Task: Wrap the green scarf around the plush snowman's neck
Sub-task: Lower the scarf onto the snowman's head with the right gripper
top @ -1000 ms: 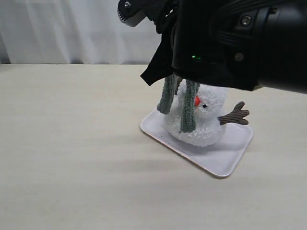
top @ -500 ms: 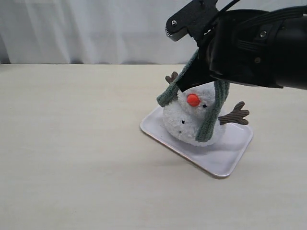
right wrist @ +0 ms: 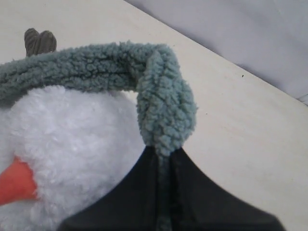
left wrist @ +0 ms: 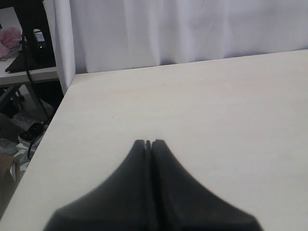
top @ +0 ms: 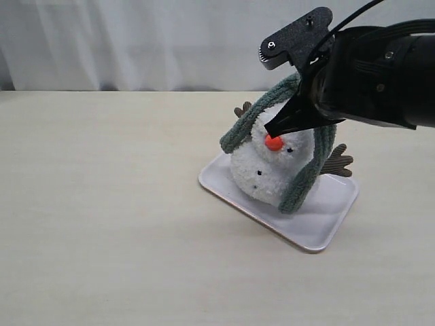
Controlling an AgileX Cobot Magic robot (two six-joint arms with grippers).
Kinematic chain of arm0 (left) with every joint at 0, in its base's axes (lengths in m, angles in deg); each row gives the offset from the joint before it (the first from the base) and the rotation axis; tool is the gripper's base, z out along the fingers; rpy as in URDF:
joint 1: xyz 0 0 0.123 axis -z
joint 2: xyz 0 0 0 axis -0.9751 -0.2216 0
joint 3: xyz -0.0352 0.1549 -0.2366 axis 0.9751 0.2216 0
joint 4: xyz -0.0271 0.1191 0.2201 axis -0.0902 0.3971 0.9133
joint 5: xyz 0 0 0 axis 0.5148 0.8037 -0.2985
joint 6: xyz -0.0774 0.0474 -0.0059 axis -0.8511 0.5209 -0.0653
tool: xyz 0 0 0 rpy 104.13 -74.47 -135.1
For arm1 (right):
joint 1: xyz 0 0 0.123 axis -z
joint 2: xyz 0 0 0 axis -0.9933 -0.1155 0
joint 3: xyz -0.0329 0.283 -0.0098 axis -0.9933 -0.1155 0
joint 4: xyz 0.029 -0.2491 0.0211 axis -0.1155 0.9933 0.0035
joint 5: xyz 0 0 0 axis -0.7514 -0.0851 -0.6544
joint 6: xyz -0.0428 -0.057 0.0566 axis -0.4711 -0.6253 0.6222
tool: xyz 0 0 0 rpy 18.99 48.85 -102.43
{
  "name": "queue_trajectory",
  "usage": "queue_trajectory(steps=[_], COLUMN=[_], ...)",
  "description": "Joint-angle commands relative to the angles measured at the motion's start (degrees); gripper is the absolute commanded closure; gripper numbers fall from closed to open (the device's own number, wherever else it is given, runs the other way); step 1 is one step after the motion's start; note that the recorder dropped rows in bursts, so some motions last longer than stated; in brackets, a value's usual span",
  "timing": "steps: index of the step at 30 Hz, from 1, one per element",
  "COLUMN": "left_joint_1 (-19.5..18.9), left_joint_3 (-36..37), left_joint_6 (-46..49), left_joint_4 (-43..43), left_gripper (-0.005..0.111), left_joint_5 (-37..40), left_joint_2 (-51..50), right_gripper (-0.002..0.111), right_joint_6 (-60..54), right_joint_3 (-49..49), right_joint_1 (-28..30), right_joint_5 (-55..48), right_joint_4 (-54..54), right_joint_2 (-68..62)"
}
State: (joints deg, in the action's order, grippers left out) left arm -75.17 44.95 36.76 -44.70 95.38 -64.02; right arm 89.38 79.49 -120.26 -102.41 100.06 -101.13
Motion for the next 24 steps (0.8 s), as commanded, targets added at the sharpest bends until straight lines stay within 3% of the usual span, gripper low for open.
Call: queue_trajectory(steps=[1, 24], left_joint_1=[0.0, 0.0], left_joint_3=[0.2, 0.2], left_joint_6=[-0.1, -0.1], left_joint_4=[-0.1, -0.1], left_gripper=[0.107, 0.107], left_joint_5=[-0.7, -0.7], left_joint_2=[0.1, 0.1], right_gripper=[0.104, 0.104], right_joint_6=[0.1, 1.5], right_joint_3=[-0.3, 1.6], right_joint_1=[0.7, 1.7], right_joint_5=[0.2, -2.3], right_joint_4=[-0.3, 4.9], right_joint_2=[-1.4, -5.0])
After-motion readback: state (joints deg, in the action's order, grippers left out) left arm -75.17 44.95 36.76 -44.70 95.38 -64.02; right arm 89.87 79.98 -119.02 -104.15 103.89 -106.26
